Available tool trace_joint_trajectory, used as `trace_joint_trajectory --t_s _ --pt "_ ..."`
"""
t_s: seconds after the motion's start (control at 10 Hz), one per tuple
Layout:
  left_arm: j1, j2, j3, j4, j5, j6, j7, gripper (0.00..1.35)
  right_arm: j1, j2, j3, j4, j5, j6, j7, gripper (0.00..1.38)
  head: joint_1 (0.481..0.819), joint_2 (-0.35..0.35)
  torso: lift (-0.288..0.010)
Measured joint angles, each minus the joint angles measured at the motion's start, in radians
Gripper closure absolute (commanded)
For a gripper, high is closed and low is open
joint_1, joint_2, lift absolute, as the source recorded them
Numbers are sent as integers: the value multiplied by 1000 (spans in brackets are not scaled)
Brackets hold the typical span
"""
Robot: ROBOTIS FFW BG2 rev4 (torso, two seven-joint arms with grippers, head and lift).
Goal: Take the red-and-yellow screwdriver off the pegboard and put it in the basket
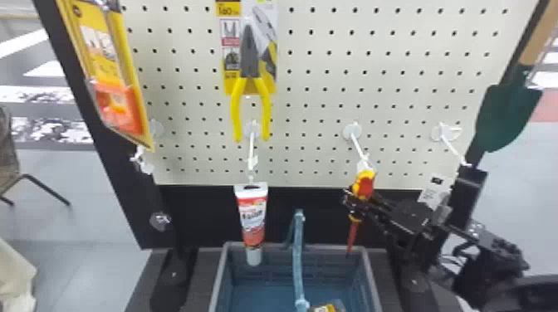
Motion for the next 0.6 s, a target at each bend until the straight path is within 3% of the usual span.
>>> trace_joint_trajectory --t_s 0.6 --pt "-2 0 1 0 2 0 0 242 0 0 0 4 -4 -1 0 1223 549 0 -100"
